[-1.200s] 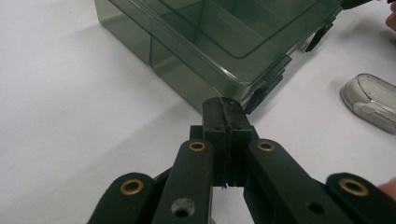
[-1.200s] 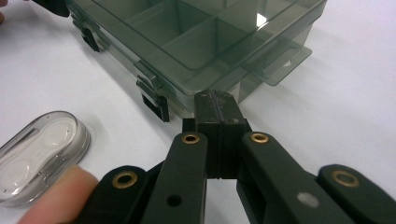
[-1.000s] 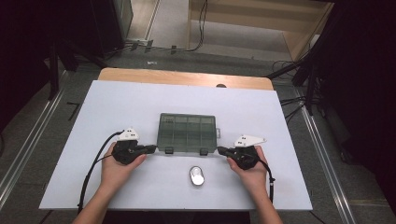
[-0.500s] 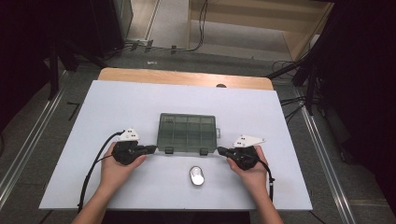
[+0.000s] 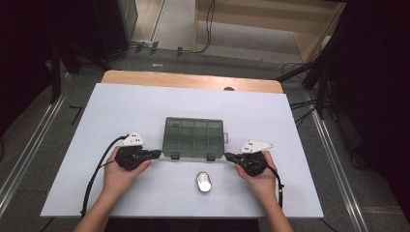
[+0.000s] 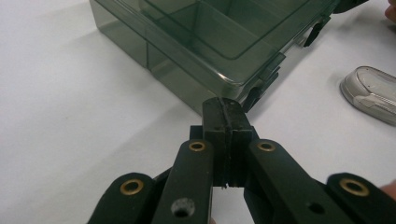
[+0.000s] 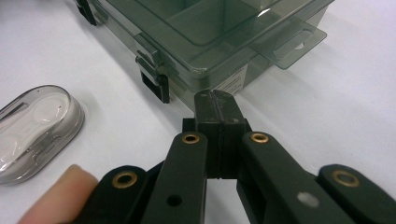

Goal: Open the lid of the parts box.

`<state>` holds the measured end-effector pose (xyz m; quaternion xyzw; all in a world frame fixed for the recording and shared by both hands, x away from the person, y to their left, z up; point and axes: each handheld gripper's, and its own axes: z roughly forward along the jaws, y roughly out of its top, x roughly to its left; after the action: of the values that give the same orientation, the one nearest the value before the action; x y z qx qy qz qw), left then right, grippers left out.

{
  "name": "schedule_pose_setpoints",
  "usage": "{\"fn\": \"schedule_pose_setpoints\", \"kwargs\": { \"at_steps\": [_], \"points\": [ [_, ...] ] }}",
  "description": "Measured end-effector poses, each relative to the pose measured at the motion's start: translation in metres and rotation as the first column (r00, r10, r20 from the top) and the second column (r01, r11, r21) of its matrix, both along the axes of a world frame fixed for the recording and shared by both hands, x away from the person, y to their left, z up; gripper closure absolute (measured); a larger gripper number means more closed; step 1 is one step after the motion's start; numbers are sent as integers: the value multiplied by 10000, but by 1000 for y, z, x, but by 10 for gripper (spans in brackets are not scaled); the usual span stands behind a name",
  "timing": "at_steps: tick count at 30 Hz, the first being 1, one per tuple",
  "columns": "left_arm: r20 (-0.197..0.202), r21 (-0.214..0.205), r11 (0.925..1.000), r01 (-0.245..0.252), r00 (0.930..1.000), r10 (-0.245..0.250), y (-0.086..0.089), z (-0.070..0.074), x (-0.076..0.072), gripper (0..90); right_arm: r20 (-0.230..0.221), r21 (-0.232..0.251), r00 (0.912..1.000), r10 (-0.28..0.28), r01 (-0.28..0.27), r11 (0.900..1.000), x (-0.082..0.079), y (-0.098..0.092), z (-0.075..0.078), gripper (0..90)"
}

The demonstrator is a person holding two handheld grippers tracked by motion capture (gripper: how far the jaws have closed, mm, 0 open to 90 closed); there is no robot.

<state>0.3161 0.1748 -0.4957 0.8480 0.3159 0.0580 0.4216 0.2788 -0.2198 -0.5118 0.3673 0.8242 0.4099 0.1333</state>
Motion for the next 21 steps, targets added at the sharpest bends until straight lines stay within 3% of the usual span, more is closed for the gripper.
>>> {"fn": "schedule_pose_setpoints", "kwargs": {
  "at_steps": [17,21],
  "points": [
    [14,-34,9999,112,9999,-112,0,0,0,896,220,3,9997,132,-132,9999,-2,1,3,883],
    [26,-122,9999,110,9999,-110,0,0,0,896,214,183,9997,145,-149,9997,-2,0,4,883]
  ]
}}
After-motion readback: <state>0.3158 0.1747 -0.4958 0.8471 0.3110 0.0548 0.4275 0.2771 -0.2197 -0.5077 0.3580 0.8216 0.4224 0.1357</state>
